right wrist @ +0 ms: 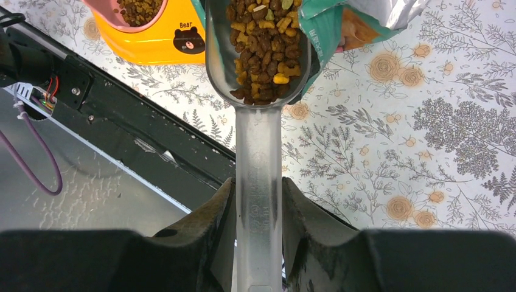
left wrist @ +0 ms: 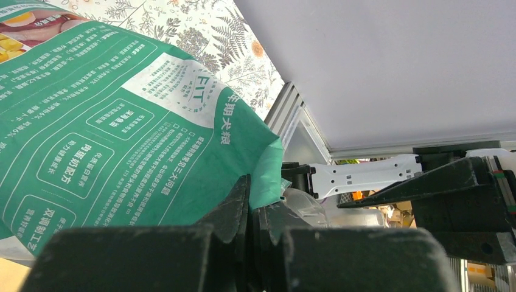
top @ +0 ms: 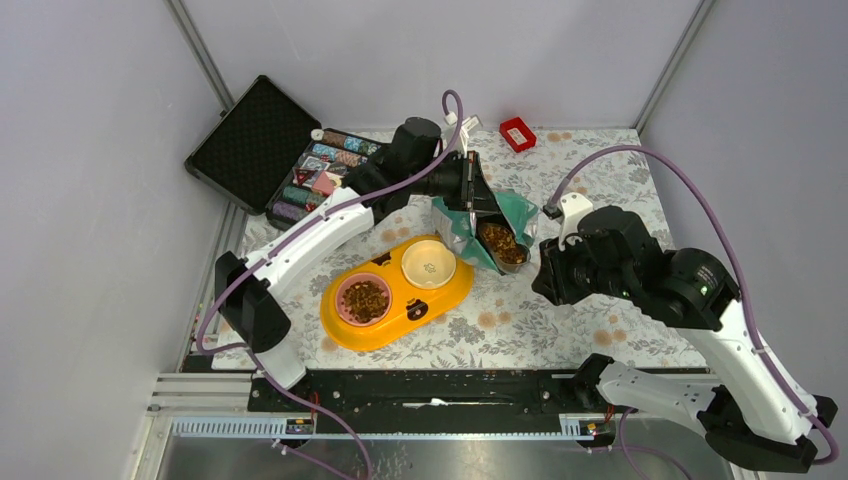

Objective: Serve the pet food
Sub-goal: Collect the pet food from the pet food bag.

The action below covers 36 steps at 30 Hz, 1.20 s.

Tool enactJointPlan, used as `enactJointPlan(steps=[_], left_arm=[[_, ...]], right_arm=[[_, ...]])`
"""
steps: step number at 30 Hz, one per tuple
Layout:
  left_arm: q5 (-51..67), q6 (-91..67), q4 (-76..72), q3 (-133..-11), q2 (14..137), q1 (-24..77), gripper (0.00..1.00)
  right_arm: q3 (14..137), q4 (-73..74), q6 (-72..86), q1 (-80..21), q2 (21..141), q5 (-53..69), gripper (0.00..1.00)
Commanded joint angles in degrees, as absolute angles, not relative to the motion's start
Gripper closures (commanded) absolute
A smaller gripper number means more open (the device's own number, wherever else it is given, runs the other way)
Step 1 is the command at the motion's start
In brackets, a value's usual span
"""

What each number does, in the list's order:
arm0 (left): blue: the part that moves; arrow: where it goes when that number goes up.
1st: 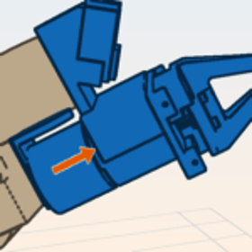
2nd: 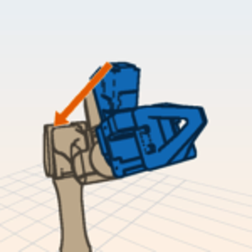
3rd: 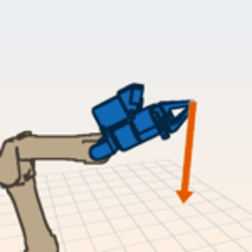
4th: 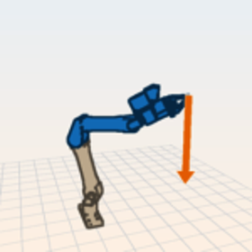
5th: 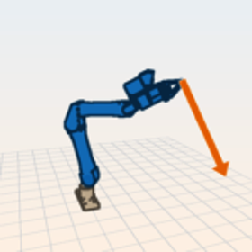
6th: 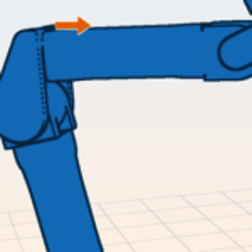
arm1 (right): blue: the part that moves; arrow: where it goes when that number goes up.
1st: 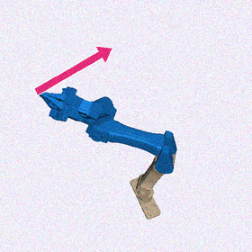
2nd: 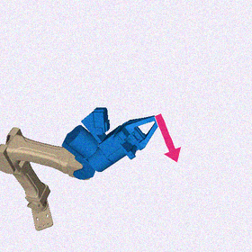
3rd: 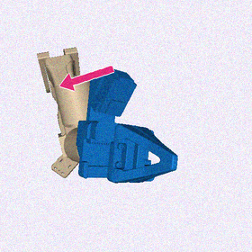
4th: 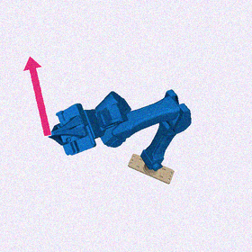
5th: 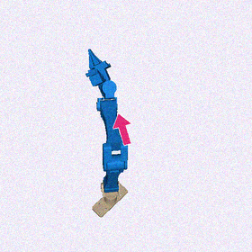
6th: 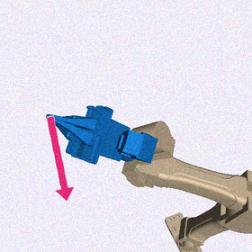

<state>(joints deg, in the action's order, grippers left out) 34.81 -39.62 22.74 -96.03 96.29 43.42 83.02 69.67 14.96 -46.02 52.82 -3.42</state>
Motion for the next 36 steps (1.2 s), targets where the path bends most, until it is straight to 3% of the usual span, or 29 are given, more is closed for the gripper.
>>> enactJointPlan(steps=[1,36], left_arm=[[39.83,-42.52,13.1,-102.63,94.83,43.59,1.0],[38.0,-45.73,13.6,-112.11,101.69,40.16,1.0]], right_arm=[[87.75,70.87,13.31,-47.4,54.21,-3.32,1.0],[97.68,75.71,12.45,-49.45,55.12,-0.18,1.0]])
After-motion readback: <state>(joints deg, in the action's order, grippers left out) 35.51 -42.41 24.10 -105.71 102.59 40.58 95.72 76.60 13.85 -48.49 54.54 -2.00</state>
